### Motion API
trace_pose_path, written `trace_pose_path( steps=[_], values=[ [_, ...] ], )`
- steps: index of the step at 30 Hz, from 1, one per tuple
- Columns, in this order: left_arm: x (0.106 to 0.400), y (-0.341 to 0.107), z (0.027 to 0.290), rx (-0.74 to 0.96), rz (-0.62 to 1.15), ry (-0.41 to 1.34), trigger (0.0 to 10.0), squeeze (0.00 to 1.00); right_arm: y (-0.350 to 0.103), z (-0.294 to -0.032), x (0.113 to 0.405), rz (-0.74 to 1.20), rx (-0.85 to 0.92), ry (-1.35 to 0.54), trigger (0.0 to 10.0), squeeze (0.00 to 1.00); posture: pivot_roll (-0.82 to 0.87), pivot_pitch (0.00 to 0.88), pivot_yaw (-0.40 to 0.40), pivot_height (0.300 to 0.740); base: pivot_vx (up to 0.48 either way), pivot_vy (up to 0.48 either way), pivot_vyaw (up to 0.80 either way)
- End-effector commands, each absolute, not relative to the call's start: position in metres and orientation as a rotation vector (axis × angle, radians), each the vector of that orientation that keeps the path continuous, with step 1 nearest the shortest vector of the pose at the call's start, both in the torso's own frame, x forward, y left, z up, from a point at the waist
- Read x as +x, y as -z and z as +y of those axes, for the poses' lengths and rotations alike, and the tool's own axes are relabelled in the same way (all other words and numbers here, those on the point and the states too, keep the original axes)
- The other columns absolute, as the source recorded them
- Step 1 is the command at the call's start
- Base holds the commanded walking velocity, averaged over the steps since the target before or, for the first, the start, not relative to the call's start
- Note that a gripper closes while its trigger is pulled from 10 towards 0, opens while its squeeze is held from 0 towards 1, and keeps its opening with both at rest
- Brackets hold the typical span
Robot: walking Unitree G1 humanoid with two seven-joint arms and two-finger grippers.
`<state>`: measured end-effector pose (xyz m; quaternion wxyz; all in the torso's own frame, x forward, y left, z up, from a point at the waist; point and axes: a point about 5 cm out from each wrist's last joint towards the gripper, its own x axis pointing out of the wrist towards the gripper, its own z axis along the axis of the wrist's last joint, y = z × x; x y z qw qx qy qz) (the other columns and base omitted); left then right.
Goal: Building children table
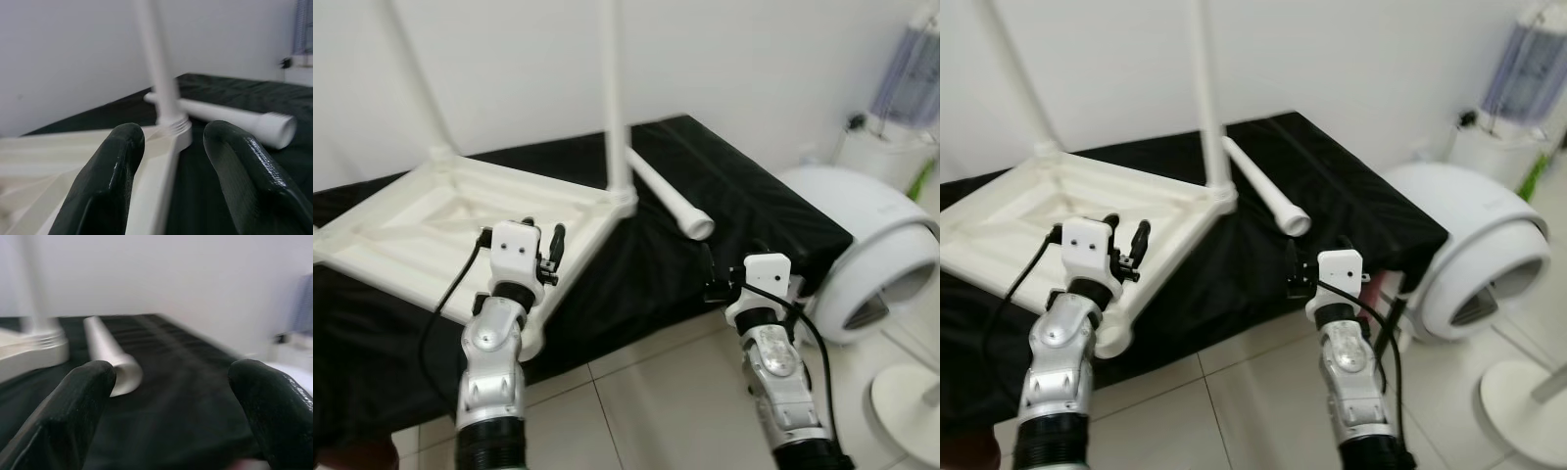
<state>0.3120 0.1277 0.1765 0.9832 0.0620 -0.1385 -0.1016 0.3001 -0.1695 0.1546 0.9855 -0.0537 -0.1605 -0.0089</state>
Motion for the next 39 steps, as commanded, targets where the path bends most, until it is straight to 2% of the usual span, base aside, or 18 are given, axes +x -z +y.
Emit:
trace_pose_path(
  steps=[1,39],
  values=[
    [0.3112,-0.1711,0.1336,0.100,-0.256,0.139,10.0,0.00,-0.1533,-0.1602,0.3004,-0.322,-0.093,-0.008,10.0,0.00,-0.10,0.009,0.084,0.740,0.000,-0.292,0.00],
    [0.3110,-0.1732,0.1336,0.066,-0.250,0.147,10.0,0.00,-0.1548,-0.1661,0.3050,-0.313,-0.113,0.001,10.0,0.00,-0.09,0.025,0.080,0.740,0.000,-0.008,0.00]
  ],
)
